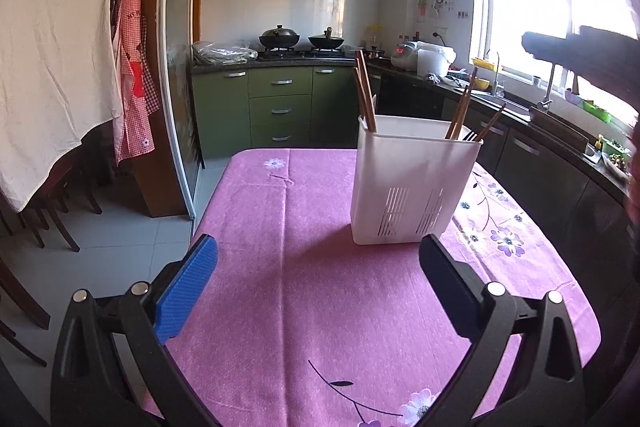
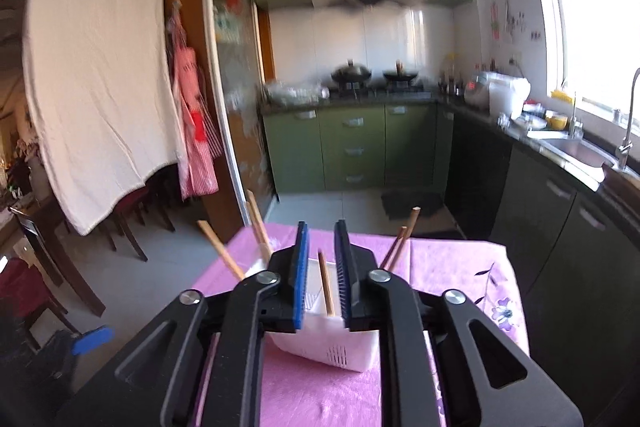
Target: Organize utensils
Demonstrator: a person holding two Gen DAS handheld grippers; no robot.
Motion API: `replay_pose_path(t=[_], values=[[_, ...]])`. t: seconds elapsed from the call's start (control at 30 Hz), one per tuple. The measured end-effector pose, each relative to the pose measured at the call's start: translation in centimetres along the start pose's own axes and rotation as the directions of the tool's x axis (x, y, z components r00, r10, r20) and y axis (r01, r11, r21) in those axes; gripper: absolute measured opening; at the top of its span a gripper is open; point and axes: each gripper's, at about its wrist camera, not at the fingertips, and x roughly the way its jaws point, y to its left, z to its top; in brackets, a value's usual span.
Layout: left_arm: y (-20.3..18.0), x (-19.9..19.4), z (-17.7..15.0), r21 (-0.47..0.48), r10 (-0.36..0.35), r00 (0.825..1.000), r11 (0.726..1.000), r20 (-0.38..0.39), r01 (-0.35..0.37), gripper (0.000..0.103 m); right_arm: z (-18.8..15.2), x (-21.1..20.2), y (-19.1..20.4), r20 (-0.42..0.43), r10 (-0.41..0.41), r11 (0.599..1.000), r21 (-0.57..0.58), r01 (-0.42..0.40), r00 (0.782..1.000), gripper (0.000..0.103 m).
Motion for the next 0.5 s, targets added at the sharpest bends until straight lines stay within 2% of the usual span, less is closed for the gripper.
replay_pose_path(t=[0.13, 0.2, 0.23, 0.3, 0.4, 0.5], values=[[0.3, -0.4, -0.4, -0.009, 0.007, 1.000, 1.000, -0.006, -0.007, 0.096, -3.7, -5.5, -0.8, 0.034, -0.049, 0.999, 0.008, 0.049, 0.998, 0.039], [0.2, -0.7, -0.7, -0.007, 0.010, 1.000, 1.000, -0.008, -0.010, 0.096, -6.3, -7.7, -1.3, 0.032, -0.091, 0.996, 0.027, 0.090, 0.995, 0.058], [0.2, -0.8, -0.8, -0.007, 0.011, 1.000, 1.000, -0.008, -0.011, 0.096, -7.3, -8.3, -1.5, 0.028, -0.102, 0.994, 0.038, 0.101, 0.994, 0.062], [0.1, -1.3, -1.0, -0.007, 0.013, 1.000, 1.000, -0.008, -0.013, 0.096, -9.1, -9.5, -1.7, 0.017, -0.120, 0.991, 0.057, 0.119, 0.993, 0.077], [0.0, -2.2, -1.4, 0.001, 0.015, 1.000, 1.000, -0.005, -0.015, 0.096, -11.3, -11.1, -1.8, 0.017, -0.152, 0.987, 0.063, 0.150, 0.988, 0.090], [-0.1, -3.1, -1.9, 0.004, 0.017, 1.000, 1.000, -0.004, -0.017, 0.096, -12.5, -12.7, -1.7, 0.045, -0.174, 0.983, 0.066, 0.171, 0.984, 0.098]])
